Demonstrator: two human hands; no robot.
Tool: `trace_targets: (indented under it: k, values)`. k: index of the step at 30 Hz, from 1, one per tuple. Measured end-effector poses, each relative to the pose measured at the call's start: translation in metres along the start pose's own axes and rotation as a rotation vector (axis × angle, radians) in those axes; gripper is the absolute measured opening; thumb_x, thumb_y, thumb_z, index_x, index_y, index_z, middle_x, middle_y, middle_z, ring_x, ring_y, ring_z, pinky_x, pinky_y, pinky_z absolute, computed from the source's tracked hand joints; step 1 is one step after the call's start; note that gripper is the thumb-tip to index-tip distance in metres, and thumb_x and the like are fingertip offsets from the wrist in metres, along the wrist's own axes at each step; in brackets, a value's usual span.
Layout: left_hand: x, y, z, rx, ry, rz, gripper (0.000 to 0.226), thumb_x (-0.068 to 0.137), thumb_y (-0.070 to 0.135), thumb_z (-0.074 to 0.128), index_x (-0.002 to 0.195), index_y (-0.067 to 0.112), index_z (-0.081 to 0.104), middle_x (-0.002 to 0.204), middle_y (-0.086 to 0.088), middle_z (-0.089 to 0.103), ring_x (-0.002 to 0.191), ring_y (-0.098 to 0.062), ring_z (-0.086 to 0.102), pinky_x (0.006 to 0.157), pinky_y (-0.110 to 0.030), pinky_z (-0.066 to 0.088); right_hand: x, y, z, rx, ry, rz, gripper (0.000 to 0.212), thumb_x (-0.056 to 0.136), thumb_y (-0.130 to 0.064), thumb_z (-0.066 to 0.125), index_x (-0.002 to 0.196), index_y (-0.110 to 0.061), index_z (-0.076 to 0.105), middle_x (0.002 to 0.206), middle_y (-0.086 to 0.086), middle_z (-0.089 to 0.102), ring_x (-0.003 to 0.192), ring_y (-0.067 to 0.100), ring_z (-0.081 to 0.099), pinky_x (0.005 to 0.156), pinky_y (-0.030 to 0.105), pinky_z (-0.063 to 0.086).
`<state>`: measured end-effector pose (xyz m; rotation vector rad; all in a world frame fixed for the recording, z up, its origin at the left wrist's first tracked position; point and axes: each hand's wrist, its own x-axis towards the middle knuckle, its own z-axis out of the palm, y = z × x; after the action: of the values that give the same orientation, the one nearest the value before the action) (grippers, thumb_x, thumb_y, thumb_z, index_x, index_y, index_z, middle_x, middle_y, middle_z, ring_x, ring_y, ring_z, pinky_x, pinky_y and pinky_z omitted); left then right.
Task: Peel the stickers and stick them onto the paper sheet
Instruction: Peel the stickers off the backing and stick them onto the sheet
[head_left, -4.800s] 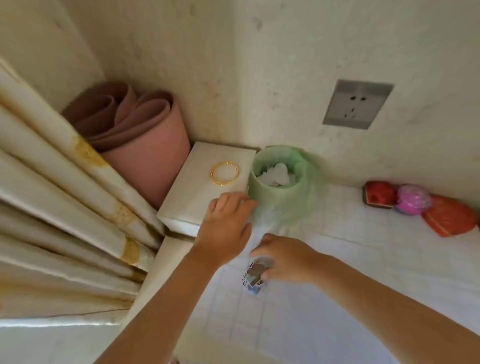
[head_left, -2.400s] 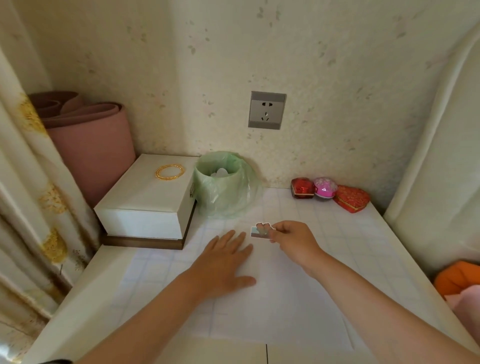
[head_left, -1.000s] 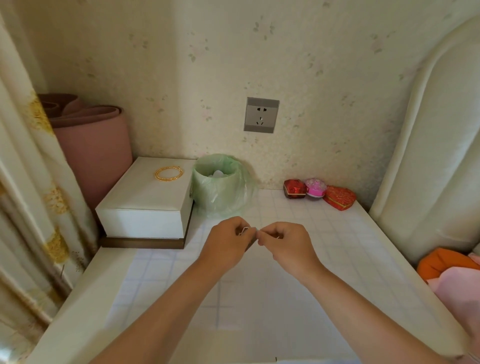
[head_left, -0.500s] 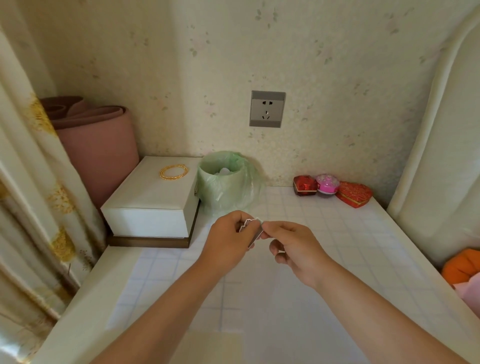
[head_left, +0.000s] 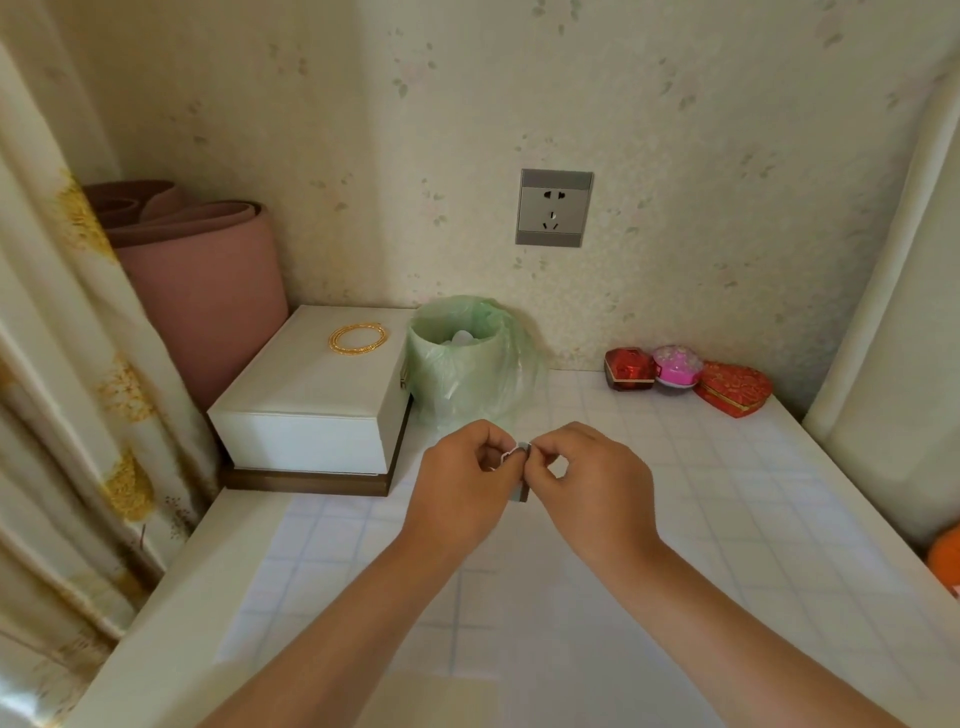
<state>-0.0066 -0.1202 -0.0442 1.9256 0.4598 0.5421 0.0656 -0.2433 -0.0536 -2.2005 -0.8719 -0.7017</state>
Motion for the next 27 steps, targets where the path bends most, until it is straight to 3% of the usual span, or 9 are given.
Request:
trace_targets:
  k: [3,5,7,9,12,16,20,23,27]
  values:
    - [0.000,0.000,-0.001,-0.072,0.026,-0.047,0.011,0.086,0.022,0.073,0.077,0.025,0.066,0.065,0.006,0.068,0.059,-0.006,0.061,0.060,-0.025,0.052,0.001,0.009,0.008,-0.082,0.100,-0.195,0.014,0.085,-0.022,0.068,0.072,-0.023,0.072,0.070,-0.010,0.065,0.047,0.010,0.051,0.039,0.025,0.040]
    - [0.000,0.002,-0.003,-0.141,0.066,-0.111,0.010,0.085,0.021,0.073,0.078,0.023,0.066,0.064,0.005,0.066,0.060,-0.009,0.062,0.065,-0.037,0.058,0.003,0.007,0.009,0.016,0.058,-0.174,0.016,0.088,-0.026,0.065,0.075,-0.024,0.074,0.072,-0.011,0.066,0.050,0.008,0.051,0.043,0.025,0.043]
    - [0.001,0.005,-0.006,-0.233,0.091,-0.168,0.007,0.086,0.019,0.072,0.080,0.019,0.067,0.062,0.006,0.062,0.062,-0.010,0.061,0.068,-0.040,0.060,0.008,-0.004,0.003,0.383,-0.118,0.110,0.015,0.090,-0.025,0.067,0.078,-0.024,0.077,0.073,-0.013,0.069,0.055,0.007,0.053,0.051,0.022,0.044]
    - [0.001,0.011,-0.011,-0.297,0.056,-0.178,0.005,0.088,0.017,0.070,0.085,0.013,0.067,0.063,0.004,0.063,0.061,-0.010,0.060,0.064,-0.031,0.059,0.014,-0.013,-0.005,0.772,-0.312,0.508,0.016,0.091,-0.021,0.068,0.079,-0.017,0.078,0.070,-0.008,0.070,0.051,0.010,0.051,0.051,0.025,0.042]
    - [0.000,0.016,-0.019,-0.324,-0.023,-0.158,0.009,0.090,0.016,0.068,0.092,0.007,0.067,0.068,-0.004,0.065,0.061,-0.012,0.060,0.062,-0.024,0.055,0.018,-0.011,-0.014,1.036,-0.492,0.735,0.016,0.093,-0.021,0.068,0.087,-0.012,0.079,0.083,0.002,0.073,0.052,0.013,0.049,0.049,0.026,0.039]
    - [-0.002,0.017,-0.022,-0.294,-0.063,-0.140,0.005,0.090,0.015,0.068,0.090,0.010,0.070,0.078,-0.014,0.070,0.064,-0.013,0.063,0.061,-0.022,0.054,0.016,-0.010,-0.016,1.003,-0.487,0.692,0.016,0.094,-0.018,0.067,0.085,-0.010,0.078,0.078,0.003,0.071,0.053,0.015,0.049,0.048,0.027,0.039]
    - [-0.004,0.014,-0.022,-0.233,-0.061,-0.104,0.005,0.089,0.013,0.069,0.084,0.013,0.071,0.068,0.000,0.070,0.062,-0.005,0.061,0.061,-0.023,0.054,0.012,-0.016,-0.010,0.747,-0.387,0.571,0.026,0.095,-0.021,0.064,0.073,-0.010,0.072,0.057,0.005,0.060,0.047,0.016,0.047,0.047,0.026,0.039]
    - [-0.002,0.012,-0.023,-0.219,-0.029,-0.142,0.005,0.088,0.018,0.069,0.084,0.018,0.072,0.078,-0.006,0.072,0.067,-0.009,0.064,0.066,-0.029,0.058,0.013,-0.019,-0.011,0.826,-0.385,0.626,0.020,0.095,-0.019,0.065,0.081,-0.010,0.075,0.070,0.002,0.069,0.048,0.015,0.050,0.045,0.026,0.040]
    - [0.000,0.013,-0.025,-0.267,-0.052,-0.171,0.005,0.090,0.019,0.068,0.090,0.016,0.072,0.084,-0.011,0.072,0.069,-0.012,0.064,0.063,-0.022,0.056,0.018,-0.017,-0.016,0.953,-0.436,0.717,0.013,0.094,-0.017,0.066,0.090,-0.010,0.076,0.082,0.002,0.072,0.051,0.016,0.050,0.047,0.029,0.040]
